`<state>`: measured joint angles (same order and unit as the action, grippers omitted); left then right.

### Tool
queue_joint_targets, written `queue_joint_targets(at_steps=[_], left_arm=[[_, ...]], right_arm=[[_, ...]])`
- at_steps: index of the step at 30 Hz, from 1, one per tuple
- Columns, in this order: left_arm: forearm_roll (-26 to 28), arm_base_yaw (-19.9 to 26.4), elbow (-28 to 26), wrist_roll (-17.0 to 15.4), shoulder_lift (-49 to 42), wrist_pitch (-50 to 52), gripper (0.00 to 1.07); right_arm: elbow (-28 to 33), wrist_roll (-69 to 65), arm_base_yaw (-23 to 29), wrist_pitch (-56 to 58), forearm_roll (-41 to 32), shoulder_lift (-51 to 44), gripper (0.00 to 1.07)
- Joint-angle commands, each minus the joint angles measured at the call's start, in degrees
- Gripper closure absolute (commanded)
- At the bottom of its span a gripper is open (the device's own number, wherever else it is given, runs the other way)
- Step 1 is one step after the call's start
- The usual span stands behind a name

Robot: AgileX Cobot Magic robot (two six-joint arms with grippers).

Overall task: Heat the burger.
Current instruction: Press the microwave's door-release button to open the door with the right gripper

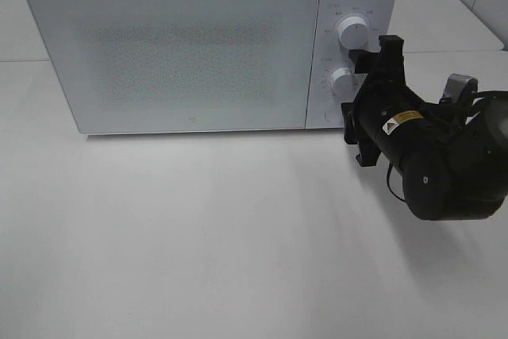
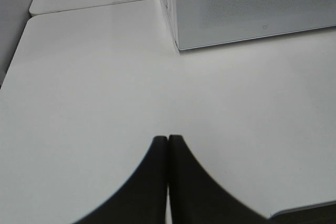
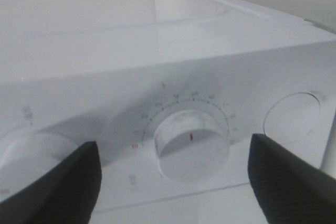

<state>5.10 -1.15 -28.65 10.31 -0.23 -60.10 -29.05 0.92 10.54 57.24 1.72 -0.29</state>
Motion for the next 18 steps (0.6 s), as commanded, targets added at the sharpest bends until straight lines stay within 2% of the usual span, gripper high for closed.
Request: queue_joint_targets(at_steps=[1,18], left_arm=[[0.11,-0.4,0.17,-0.46,-1.26,0.74,1.06],[0.11,-0.4,0.17,-0.46,-1.26,0.74,1.06]], right_arm=[[0.11,0.52,0.0,0.11,0.06,-1.2,0.45],[0.11,0.52,0.0,0.11,0.06,-1.2,0.45]])
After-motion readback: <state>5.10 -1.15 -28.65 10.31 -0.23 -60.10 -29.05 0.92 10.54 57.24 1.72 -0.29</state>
